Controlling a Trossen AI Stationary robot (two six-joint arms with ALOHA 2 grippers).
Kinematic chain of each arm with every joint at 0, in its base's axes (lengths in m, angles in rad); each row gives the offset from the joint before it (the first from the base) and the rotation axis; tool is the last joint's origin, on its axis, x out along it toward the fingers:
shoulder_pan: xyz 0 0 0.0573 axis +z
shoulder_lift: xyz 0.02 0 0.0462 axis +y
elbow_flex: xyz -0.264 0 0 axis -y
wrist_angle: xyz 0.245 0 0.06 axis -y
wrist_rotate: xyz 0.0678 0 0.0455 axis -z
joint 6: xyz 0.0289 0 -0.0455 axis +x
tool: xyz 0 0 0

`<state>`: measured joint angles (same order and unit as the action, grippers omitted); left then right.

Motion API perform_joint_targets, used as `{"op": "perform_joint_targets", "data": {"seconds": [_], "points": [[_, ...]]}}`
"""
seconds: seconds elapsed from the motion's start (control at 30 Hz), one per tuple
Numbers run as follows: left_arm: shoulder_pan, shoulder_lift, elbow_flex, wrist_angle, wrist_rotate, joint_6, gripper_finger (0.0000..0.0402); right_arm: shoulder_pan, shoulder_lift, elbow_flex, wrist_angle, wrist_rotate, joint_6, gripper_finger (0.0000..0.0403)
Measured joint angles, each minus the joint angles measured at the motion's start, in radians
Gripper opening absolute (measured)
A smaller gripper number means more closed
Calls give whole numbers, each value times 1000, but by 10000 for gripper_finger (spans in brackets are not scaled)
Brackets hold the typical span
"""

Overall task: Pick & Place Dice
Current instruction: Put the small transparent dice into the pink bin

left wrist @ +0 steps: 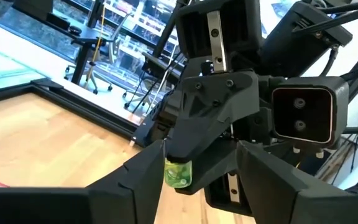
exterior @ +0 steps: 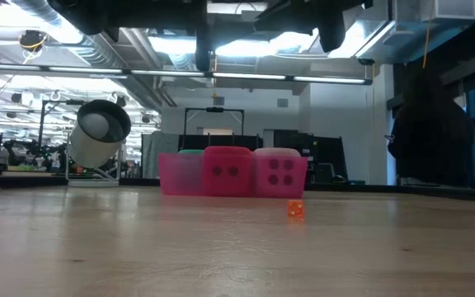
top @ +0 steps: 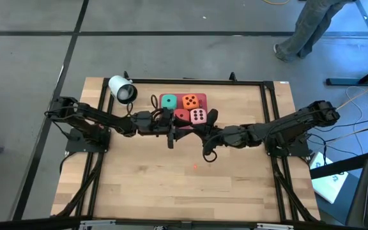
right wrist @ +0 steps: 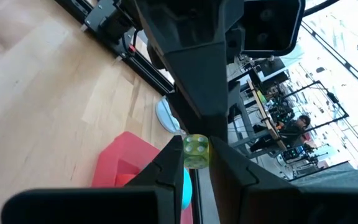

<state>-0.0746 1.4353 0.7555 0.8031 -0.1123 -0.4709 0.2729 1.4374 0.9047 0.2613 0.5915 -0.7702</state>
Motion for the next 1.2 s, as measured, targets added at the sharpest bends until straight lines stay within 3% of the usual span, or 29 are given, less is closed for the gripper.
{"op": "perform_joint_targets", "data": {"seconds": [0.67,1.2], "points": [[6,1,0,-24,-25,-26,187,-1,-1,2,30,-45,-27,57],[12,1,0,-46,-23,-42,101,-2,-1,2,28,-49,-26,57]]}}
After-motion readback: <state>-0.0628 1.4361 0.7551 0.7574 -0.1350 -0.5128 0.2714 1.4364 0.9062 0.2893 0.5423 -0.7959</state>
